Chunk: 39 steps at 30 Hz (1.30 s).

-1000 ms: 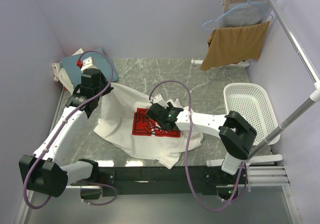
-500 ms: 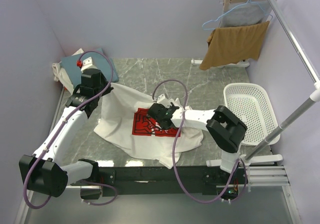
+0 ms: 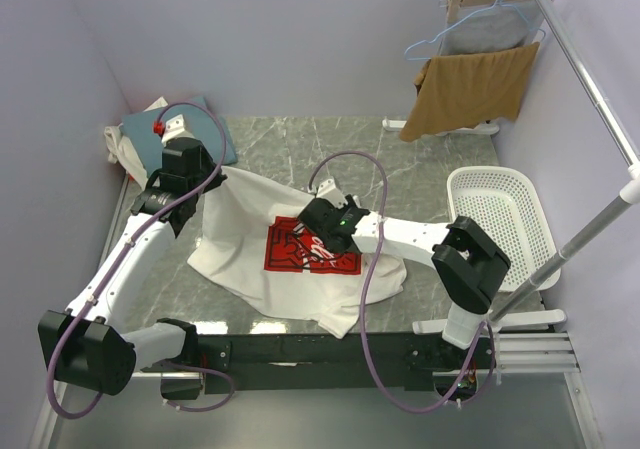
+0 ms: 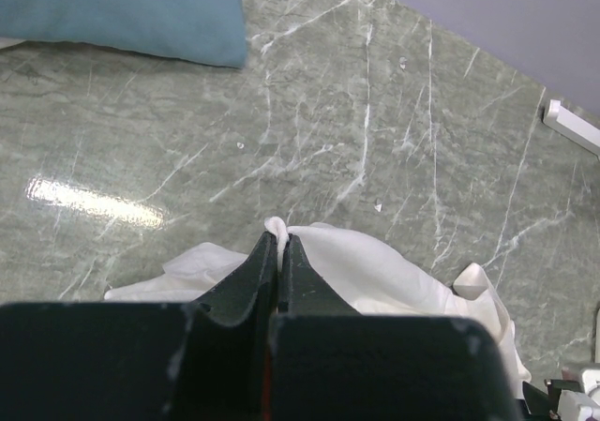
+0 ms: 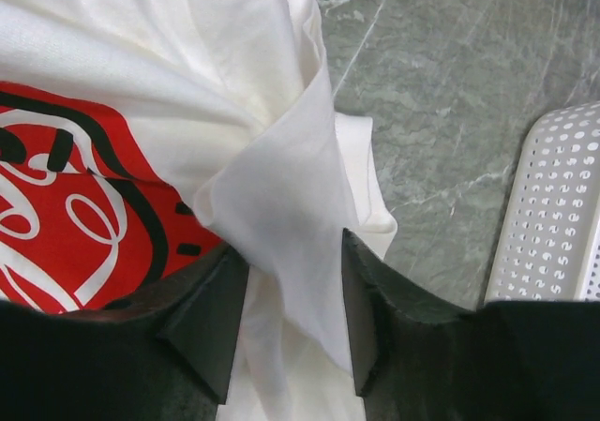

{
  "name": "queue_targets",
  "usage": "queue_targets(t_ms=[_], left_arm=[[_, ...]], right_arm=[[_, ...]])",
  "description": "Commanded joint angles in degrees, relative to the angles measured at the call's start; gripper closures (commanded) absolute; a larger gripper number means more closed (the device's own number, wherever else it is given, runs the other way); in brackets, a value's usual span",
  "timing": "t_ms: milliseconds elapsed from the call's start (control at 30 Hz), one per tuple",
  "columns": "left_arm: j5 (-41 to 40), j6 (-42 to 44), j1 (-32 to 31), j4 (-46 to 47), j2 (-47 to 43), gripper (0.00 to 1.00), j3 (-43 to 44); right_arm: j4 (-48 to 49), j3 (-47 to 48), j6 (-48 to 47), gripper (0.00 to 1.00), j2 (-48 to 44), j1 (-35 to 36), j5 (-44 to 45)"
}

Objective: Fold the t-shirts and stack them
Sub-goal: Flatten out the tshirt

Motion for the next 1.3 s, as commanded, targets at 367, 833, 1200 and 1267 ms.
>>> queue_targets(t_ms=[367, 833, 1200, 1267], left_arm=[[0.34, 1.47, 0.33, 1.27, -0.78, 0.99, 1.31], [2.89, 4.72, 0.42, -6.46, -11.14, 0.99, 6.85], [3.07, 4.38, 0.42, -14.9, -26.35, 0.99, 13.88], [1.75, 4.11, 0.42, -14.73, -28.28, 0.99, 13.98]], right_arm=[[-1.77, 1.87, 2.01, 1.0, -13.63, -2.25, 6.64], [-20.91, 19.34, 4.74, 1.0, -44.6, -3.67, 16.58], [-22.61, 29.29, 0.89, 1.0, -52.52, -3.58, 11.31], [-19.01, 29.65, -1.4, 1.0, -52.96, -3.58, 10.16]])
